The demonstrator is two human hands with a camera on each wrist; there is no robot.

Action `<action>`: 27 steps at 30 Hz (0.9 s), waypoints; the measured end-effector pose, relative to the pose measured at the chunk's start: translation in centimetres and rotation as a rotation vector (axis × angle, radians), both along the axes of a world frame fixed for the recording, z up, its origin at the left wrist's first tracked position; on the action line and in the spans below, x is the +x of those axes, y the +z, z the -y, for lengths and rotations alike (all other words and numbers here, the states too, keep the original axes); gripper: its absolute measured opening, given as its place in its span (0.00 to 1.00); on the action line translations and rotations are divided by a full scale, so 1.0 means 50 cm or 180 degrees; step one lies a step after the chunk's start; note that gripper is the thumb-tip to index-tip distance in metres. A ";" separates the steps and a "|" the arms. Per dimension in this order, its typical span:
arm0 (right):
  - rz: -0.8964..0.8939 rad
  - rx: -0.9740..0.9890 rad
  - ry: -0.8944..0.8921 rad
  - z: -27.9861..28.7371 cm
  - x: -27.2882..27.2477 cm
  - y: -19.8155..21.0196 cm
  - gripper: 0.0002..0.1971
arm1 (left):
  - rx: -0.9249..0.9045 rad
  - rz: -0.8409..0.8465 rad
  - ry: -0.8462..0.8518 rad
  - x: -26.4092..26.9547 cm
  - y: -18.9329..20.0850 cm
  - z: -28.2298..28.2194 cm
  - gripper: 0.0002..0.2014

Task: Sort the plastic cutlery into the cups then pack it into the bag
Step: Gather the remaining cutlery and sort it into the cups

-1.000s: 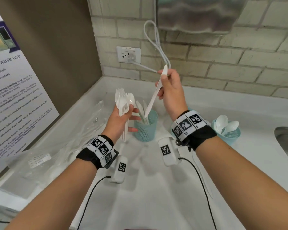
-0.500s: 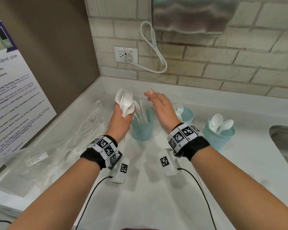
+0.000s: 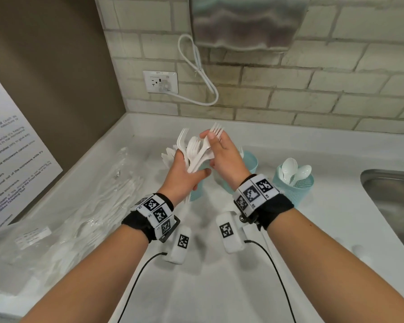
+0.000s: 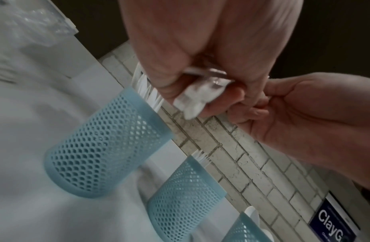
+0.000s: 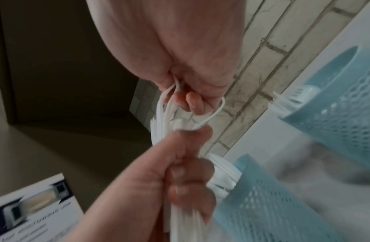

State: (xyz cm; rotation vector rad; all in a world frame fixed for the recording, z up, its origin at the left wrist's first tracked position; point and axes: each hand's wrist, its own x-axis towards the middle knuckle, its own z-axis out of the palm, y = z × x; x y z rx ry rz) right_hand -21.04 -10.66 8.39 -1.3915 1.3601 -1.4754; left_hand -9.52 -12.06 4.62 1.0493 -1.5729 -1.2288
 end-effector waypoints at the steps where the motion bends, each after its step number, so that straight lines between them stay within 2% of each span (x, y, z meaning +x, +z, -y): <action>1: -0.0009 -0.0031 -0.0072 0.004 -0.015 0.005 0.11 | 0.0033 0.0000 0.0005 -0.004 -0.002 0.001 0.22; 5: -0.0065 -0.0180 -0.0403 0.008 -0.084 0.049 0.11 | 0.0027 0.0010 0.0071 -0.024 -0.010 0.010 0.17; 10: -0.0558 -0.0449 -0.0971 0.015 -0.160 0.084 0.13 | -0.0045 -0.0081 0.0076 -0.048 -0.018 0.023 0.14; 13: -0.0917 -0.0391 -0.1011 0.033 -0.179 0.054 0.14 | 0.0039 -0.0179 -0.0031 -0.066 -0.015 0.021 0.09; 17: -0.1356 0.0138 -0.0995 0.058 -0.195 -0.027 0.12 | 0.0108 -0.0197 -0.0169 -0.085 -0.018 0.023 0.09; 19: -0.1405 0.0398 -0.0889 0.054 -0.198 -0.051 0.13 | 0.0078 -0.0181 -0.0189 -0.091 -0.022 0.025 0.08; 22: -0.1422 0.0741 -0.0777 0.030 -0.189 -0.054 0.21 | -0.0082 -0.0084 -0.0169 -0.096 -0.031 0.030 0.07; 25: -0.1337 0.0540 -0.0919 0.011 -0.168 -0.038 0.25 | -0.0193 0.0008 -0.0167 -0.100 -0.034 0.030 0.07; 27: -0.1021 0.0337 -0.0784 -0.004 -0.145 -0.021 0.24 | -0.0293 -0.0013 -0.0150 -0.104 -0.032 0.027 0.08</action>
